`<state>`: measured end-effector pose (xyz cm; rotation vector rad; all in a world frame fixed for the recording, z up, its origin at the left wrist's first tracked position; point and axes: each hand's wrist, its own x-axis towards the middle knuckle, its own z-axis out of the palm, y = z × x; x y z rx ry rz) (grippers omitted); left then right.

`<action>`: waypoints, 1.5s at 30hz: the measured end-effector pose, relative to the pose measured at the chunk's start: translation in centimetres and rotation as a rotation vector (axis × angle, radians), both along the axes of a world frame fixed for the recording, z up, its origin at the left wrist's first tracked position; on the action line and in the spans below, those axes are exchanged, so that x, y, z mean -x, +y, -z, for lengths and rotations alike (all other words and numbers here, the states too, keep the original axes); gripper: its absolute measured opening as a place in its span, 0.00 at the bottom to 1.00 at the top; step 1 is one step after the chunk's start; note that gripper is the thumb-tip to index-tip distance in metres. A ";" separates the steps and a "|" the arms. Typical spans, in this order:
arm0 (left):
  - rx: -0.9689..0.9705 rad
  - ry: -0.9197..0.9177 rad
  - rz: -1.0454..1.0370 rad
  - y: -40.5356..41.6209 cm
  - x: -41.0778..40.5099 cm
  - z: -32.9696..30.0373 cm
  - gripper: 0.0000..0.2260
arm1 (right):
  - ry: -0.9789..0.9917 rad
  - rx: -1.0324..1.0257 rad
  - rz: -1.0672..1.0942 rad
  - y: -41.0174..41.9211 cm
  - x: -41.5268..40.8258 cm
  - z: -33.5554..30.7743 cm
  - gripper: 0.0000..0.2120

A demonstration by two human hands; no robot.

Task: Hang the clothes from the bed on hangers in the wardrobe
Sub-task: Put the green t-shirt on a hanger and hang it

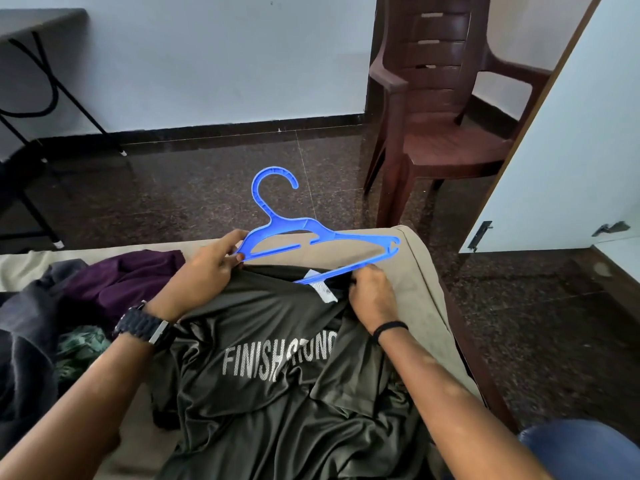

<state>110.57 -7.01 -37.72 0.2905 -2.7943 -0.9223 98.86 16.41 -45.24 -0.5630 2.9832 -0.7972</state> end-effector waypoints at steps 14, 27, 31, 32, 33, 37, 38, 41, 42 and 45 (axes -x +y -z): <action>0.098 0.026 0.033 1.3 -0.4 -3.5 0.22 | -0.252 0.375 0.193 3.5 4.6 -2.6 0.07; 0.218 -0.094 0.094 2.0 -1.0 -3.2 0.32 | 0.030 0.576 0.093 4.1 3.8 -1.9 0.27; 0.198 -0.089 0.101 2.4 -0.6 -3.4 0.21 | 0.011 0.526 0.022 4.1 3.8 -2.3 0.19; 0.177 -0.092 0.085 2.6 -0.4 -3.4 0.17 | 0.004 0.499 0.001 4.1 3.9 -2.3 0.18; 0.156 -0.095 0.055 2.8 -0.1 -3.4 0.14 | 0.003 0.474 -0.010 4.1 3.9 -2.3 0.17; 0.094 -0.092 -0.070 3.9 1.0 -3.6 0.09 | -0.005 0.349 -0.005 4.6 4.3 -1.7 0.16; 0.075 -0.098 -0.066 4.1 1.2 -3.7 0.09 | -0.014 0.316 -0.012 4.9 4.5 -1.5 0.17; 0.002 -0.107 -0.021 4.5 1.0 -3.9 0.09 | -0.091 0.296 -0.026 5.8 4.8 -1.0 0.18; -0.027 -0.094 -0.020 4.7 0.9 -3.8 0.10 | -0.110 0.297 -0.031 6.0 4.8 -0.9 0.19; -0.043 -0.050 -0.068 5.4 1.1 -3.0 0.16 | -0.109 0.327 -0.032 5.9 4.9 -0.7 0.18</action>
